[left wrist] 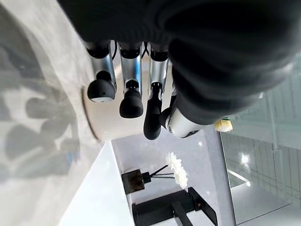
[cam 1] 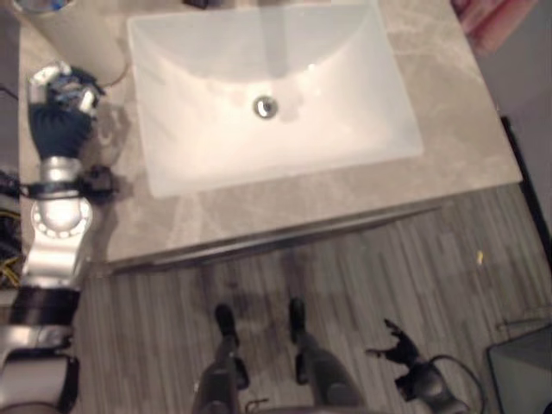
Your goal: Put brush and paste in cup on sink, flatten towel.
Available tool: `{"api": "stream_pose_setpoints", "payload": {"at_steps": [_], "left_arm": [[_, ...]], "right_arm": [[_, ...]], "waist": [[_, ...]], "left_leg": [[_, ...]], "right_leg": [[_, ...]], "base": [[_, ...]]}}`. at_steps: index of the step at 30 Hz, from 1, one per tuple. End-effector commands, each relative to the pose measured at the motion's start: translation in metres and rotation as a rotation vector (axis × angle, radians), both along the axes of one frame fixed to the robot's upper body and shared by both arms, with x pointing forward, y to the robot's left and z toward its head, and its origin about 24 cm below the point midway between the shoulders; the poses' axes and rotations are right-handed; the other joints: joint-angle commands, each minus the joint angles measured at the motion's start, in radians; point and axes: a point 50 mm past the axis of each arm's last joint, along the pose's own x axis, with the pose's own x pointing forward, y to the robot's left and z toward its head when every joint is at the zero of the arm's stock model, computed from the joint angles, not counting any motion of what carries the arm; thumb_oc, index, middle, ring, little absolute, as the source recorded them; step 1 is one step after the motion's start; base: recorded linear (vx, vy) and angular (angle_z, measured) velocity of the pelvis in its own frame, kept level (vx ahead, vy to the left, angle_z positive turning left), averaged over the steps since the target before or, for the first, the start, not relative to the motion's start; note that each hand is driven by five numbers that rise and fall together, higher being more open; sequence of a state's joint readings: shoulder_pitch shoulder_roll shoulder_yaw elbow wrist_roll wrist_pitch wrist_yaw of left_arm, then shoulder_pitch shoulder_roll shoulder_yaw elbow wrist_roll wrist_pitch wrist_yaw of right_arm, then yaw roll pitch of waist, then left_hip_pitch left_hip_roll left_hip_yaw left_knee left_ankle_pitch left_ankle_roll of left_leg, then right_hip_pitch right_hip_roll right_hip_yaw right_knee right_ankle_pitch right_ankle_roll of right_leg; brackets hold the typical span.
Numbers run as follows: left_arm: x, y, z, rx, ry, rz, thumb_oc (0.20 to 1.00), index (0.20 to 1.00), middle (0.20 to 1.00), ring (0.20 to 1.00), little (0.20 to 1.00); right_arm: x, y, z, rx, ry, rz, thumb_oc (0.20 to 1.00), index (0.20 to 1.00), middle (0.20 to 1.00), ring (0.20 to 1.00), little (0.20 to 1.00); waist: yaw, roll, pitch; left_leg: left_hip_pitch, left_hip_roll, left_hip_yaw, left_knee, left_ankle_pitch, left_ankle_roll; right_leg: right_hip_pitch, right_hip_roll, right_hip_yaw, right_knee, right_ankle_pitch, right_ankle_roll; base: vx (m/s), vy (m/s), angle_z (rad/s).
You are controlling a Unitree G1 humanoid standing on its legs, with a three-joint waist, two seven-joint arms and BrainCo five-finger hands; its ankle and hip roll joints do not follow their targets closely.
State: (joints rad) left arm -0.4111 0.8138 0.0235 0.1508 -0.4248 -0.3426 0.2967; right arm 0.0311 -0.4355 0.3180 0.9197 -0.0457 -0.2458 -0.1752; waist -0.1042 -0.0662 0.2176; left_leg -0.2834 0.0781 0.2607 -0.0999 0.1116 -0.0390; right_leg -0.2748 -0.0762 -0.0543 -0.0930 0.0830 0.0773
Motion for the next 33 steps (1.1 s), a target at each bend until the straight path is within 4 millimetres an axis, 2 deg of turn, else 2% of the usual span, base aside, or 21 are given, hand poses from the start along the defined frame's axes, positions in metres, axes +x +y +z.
{"api": "stream_pose_setpoints", "payload": {"at_steps": [1,6,13,21,33], "left_arm": [[-0.012,0.001,0.012,-0.007,-0.087,-0.044,0.2,0.2,0.2,0.2,0.2],[-0.014,0.003,0.009,-0.003,-0.066,-0.055,0.2,0.2,0.2,0.2,0.2],[-0.006,0.007,0.009,-0.03,-0.021,-0.089,0.2,0.2,0.2,0.2,0.2],[0.01,0.009,0.02,-0.067,0.025,-0.152,0.2,0.2,0.2,0.2,0.2],[0.021,0.018,0.014,-0.057,0.135,-0.138,0.2,0.2,0.2,0.2,0.2]], "right_arm": [[-0.01,-0.017,0.001,-0.059,0.033,-0.003,1.0,1.0,1.0,1.0,1.0],[-0.015,-0.02,-0.002,-0.067,0.061,-0.012,1.0,1.0,1.0,1.0,1.0],[-0.024,-0.022,-0.008,-0.083,0.126,-0.006,1.0,1.0,1.0,1.0,1.0],[-0.029,-0.025,-0.011,-0.097,0.163,-0.007,1.0,1.0,1.0,1.0,1.0],[-0.039,-0.029,-0.014,-0.105,0.208,-0.024,1.0,1.0,1.0,1.0,1.0]], "waist": [[0.015,-0.005,-0.044],[0.019,-0.002,-0.051],[0.02,0.008,-0.062],[0.015,0.032,-0.071],[0.012,0.068,-0.095]], "left_leg": [[0.053,0.034,-0.112,0.013,-0.102,-0.006],[0.065,0.034,-0.111,0.013,-0.104,-0.007],[0.078,0.032,-0.107,0.013,-0.101,-0.005],[0.091,0.029,-0.104,0.013,-0.096,-0.009],[0.12,0.031,-0.106,0.013,-0.091,-0.018]], "right_leg": [[0.019,-0.041,-0.044,0.006,-0.011,0.04],[0.032,-0.042,-0.048,0.006,-0.015,0.038],[0.043,-0.044,-0.048,0.006,-0.014,0.036],[0.057,-0.048,-0.05,0.006,-0.014,0.036],[0.097,-0.052,-0.066,0.006,-0.026,0.034]], "base": [[0.0,0.0,0.0],[-0.03,-0.001,0.09],[-0.03,-0.008,0.02],[-0.01,-0.007,0.0],[-0.01,-0.032,0.02]]}}
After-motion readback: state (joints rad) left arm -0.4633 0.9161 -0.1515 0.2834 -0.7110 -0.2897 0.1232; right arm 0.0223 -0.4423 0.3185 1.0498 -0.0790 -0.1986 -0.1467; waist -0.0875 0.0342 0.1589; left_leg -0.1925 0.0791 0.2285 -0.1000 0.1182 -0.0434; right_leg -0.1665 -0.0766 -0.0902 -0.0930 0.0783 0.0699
